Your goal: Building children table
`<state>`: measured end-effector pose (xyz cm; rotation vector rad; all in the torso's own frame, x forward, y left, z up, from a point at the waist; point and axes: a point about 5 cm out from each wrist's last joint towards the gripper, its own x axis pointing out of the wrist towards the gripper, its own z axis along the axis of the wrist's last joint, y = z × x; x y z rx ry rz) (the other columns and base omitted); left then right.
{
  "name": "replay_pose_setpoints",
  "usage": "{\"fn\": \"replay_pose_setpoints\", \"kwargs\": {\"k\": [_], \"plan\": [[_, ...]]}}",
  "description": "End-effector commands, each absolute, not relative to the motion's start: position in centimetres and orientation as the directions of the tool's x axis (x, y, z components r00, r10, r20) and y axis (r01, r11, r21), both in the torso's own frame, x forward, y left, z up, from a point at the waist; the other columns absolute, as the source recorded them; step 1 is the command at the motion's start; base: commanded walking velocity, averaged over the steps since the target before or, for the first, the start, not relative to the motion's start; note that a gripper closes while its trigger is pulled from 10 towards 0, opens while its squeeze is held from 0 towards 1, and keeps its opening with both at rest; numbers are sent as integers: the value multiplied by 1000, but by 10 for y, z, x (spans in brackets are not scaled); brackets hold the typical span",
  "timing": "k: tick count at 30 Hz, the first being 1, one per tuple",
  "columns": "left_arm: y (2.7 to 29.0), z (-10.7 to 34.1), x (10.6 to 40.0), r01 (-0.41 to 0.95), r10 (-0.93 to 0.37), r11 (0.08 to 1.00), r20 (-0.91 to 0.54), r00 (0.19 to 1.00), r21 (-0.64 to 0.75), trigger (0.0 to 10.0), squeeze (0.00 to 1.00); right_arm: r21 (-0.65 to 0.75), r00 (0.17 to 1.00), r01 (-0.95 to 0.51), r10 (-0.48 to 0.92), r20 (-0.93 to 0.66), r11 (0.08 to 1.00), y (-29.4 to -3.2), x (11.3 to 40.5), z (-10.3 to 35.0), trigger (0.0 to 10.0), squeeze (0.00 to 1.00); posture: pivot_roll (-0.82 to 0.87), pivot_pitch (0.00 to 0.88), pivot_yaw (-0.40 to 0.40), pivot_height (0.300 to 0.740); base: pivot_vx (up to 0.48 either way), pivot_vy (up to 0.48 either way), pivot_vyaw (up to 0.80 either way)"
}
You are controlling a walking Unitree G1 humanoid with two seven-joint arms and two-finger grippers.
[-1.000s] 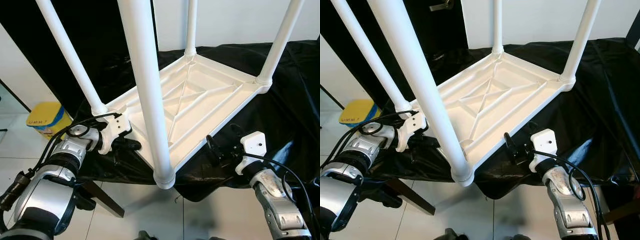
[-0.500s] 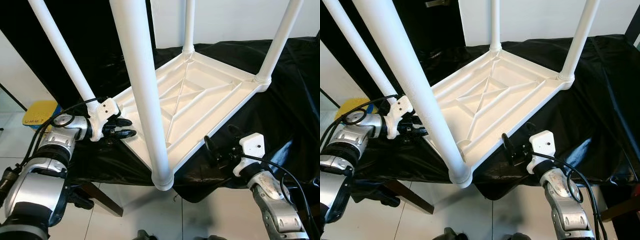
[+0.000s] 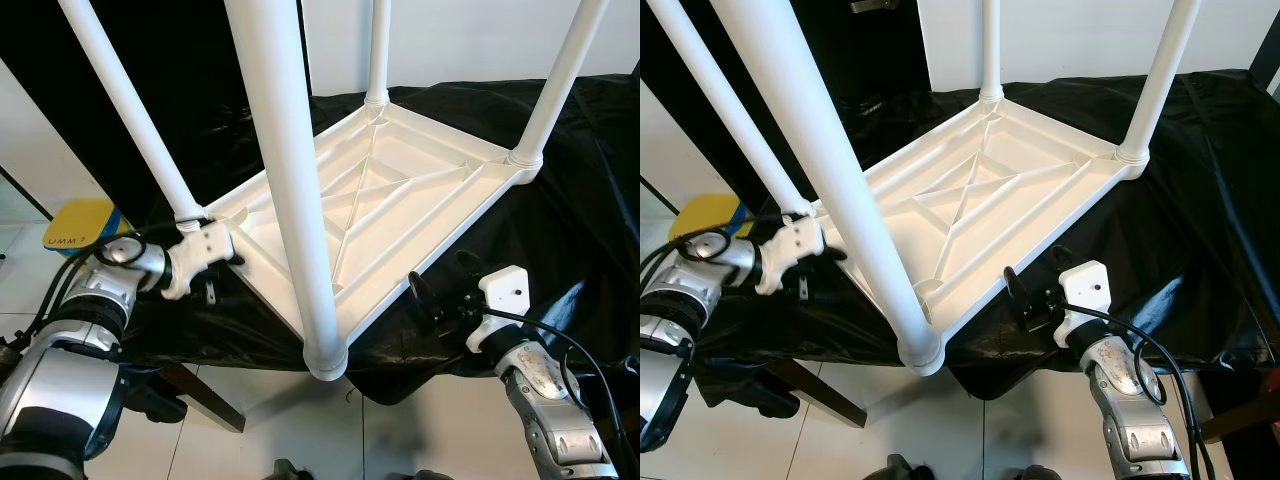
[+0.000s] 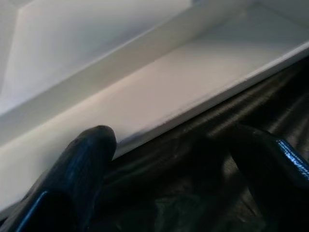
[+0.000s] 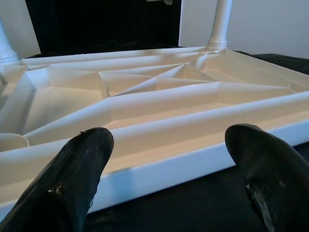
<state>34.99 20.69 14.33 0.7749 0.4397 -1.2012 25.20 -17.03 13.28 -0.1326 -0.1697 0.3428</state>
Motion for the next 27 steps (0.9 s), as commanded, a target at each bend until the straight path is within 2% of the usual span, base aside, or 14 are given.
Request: {"fn": "replay_pose_setpoints", "kwargs": {"k": [1, 10, 14, 15, 16, 27], "plan": [[209, 130, 347, 942, -622, 168, -711, 329, 290, 10000, 0, -145, 928, -329, 348, 134, 933, -168, 253, 131, 10000, 0, -145, 64, 91, 740, 0, 0, 0], [191, 116, 347, 943, -618, 174, -713, 330, 285, 10000, 0, -146, 929, -322, 341, 141, 936, -167, 254, 133, 10000, 0, -151, 65, 93, 740, 0, 0, 0], [185, 109, 344, 954, -627, 144, -721, 294, 264, 10000, 0, -148, 930, -319, 339, 141, 936, -168, 255, 133, 10000, 0, -153, 64, 94, 740, 0, 0, 0], [182, 106, 342, 959, -634, 133, -722, 276, 250, 6706, 0, -149, 931, -317, 337, 141, 937, -168, 255, 133, 10000, 0, -155, 64, 95, 740, 0, 0, 0], [180, 104, 341, 962, -640, 130, -721, 266, 240, 0, 0, -150, 931, -315, 336, 141, 937, -168, 255, 133, 10000, 0, -155, 64, 97, 740, 0, 0, 0], [175, 109, 346, 951, -667, 176, -679, 305, 254, 0, 0, -150, 932, -313, 334, 143, 938, -168, 255, 133, 10000, 0, -149, 66, 95, 740, 0, 0, 0]]}}
